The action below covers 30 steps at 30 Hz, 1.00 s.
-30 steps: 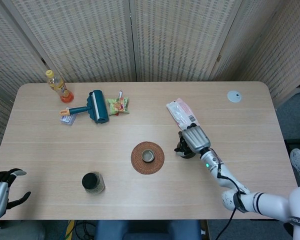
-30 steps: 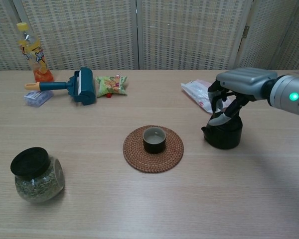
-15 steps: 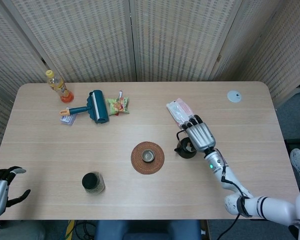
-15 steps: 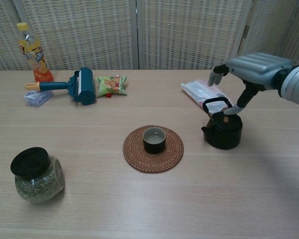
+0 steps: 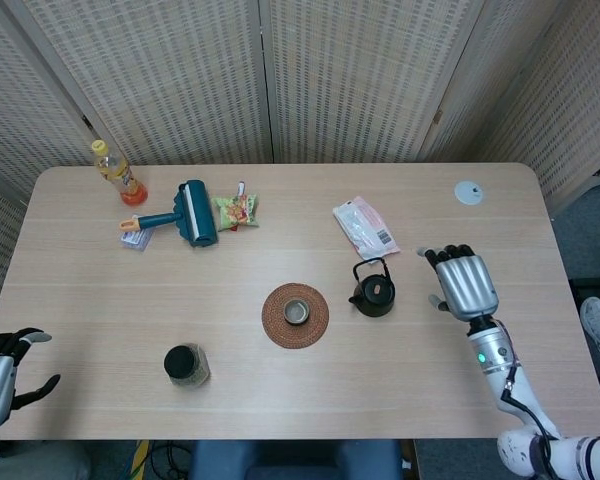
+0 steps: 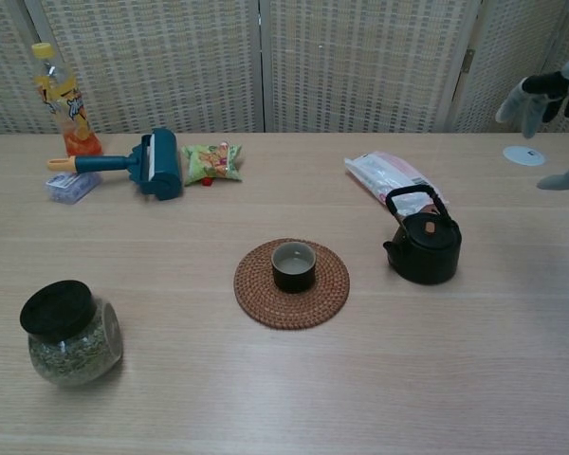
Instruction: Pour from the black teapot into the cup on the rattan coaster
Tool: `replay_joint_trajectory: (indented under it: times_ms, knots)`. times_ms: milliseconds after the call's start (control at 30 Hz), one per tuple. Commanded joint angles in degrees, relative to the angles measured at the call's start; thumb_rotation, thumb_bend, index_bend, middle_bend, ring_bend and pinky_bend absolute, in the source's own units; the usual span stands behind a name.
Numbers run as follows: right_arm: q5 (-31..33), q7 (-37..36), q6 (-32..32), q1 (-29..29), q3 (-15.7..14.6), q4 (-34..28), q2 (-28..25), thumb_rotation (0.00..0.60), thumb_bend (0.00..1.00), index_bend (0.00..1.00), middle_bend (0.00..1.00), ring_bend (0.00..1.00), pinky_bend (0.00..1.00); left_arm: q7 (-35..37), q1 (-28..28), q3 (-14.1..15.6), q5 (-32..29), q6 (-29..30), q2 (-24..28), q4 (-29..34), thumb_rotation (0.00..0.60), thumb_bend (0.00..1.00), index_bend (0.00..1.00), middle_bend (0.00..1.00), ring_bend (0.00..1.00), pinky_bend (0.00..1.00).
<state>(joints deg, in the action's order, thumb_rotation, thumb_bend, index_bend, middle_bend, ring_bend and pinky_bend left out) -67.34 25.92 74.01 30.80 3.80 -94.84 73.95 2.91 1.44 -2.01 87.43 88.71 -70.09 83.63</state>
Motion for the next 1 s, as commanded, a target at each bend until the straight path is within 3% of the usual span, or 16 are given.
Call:
replay_joint_trajectory:
  times_ms: [33,267,500,1000]
  knots:
    - [-2.10,-0.83,3.51,-3.45,-1.69,-2.34,-2.49,0.600,0.01,0.31,0.45,0.35,0.35,-0.20,0.25,0.00,0.15,-0.24,-0.06,0.07,0.600,0.18,0.34,0.29,0.30,0.19]
    - [-7.34,-2.48,10.25,-10.32,-5.03,-4.30,-5.85,0.600,0.01,0.35,0.48,0.37,0.35,-0.69,1.10,-0.29,0.13,-1.00,-0.28,0.44,0.600,0.18,0.34,0.29,0.30,0.19]
    - [-9.61,-4.88,15.30,-16.12,-6.25,-4.76,-7.04,0.600,0.01,0.35,0.48,0.38,0.35,-1.13,1.31,-0.36,0.14,-0.89,-0.24,1.02,0.600,0.18,0.34,0.29,0.30,0.19]
    - [-11.35,-8.53,14.79,-20.95,-5.86,-3.13,-7.09,0.600,0.01,0.35,0.48,0.38,0.35,-1.62,1.77,0.02,0.87,-0.88,-0.41,1.92,0.600,0.18,0.34,0.29,0.30,0.19]
